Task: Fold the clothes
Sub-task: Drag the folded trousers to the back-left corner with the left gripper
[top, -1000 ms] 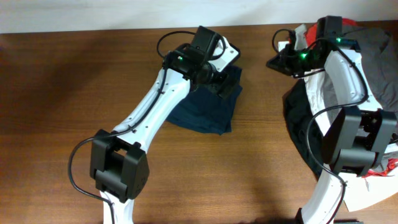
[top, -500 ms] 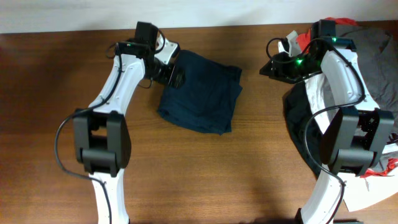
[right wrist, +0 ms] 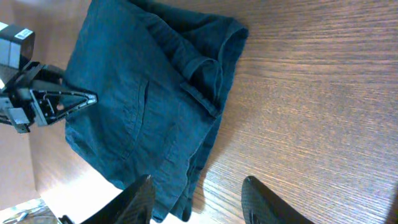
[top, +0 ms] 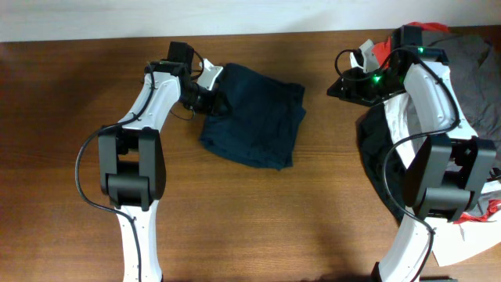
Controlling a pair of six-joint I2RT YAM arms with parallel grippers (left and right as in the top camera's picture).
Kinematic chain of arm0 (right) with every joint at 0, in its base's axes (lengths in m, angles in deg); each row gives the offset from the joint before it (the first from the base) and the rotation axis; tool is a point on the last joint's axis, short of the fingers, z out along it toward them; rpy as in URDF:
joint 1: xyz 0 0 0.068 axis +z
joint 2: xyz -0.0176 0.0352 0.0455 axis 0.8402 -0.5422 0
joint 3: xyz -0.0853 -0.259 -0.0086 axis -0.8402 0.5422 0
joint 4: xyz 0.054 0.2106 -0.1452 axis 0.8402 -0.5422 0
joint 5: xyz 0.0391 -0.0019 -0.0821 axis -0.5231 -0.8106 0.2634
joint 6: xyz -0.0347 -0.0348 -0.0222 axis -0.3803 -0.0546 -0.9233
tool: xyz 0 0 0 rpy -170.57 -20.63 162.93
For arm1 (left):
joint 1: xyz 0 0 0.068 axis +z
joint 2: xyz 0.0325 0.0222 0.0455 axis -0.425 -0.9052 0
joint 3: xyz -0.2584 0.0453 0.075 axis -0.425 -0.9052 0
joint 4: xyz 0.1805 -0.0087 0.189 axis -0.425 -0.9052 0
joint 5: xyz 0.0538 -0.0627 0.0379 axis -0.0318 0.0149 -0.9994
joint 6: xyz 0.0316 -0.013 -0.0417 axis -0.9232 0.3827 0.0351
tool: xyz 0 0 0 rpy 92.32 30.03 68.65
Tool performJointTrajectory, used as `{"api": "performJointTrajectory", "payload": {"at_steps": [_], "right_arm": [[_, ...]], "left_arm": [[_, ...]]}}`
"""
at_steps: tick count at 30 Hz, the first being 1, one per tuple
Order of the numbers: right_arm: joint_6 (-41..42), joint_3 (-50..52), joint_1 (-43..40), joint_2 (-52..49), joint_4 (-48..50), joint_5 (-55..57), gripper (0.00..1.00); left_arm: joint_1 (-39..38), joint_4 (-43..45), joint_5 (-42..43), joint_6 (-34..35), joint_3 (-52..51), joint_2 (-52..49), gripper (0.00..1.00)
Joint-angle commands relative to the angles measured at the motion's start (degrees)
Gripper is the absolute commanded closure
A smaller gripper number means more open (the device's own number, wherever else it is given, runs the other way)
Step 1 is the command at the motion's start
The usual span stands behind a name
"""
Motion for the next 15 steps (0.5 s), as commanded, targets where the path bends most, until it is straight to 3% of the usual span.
{"api": "performJointTrajectory", "payload": {"at_steps": [1, 5, 9, 15], "right_arm": [[-0.81, -0.74, 0.22, 1.31, -0.17, 0.31, 0.5], [-0.83, -0.74, 0.22, 1.31, -0.22, 0.31, 0.5], [-0.85, -0.74, 0.22, 1.31, -0.39, 0.31, 0.5], [-1.03, -0.74, 0.22, 1.31, -0.39, 0.55, 0.49]], "left_arm": [[0.0, -0.09, 6.67, 2.45, 0.66, -1.05, 0.97], [0.28, 0.22, 6.6, 3.48, 0.66, -1.05, 0.99], [3.39, 3.96, 0.61, 16.09, 0.66, -1.05, 0.99], [13.57, 13.05, 0.5, 34.1, 0.66, -1.05, 0.99]]}}
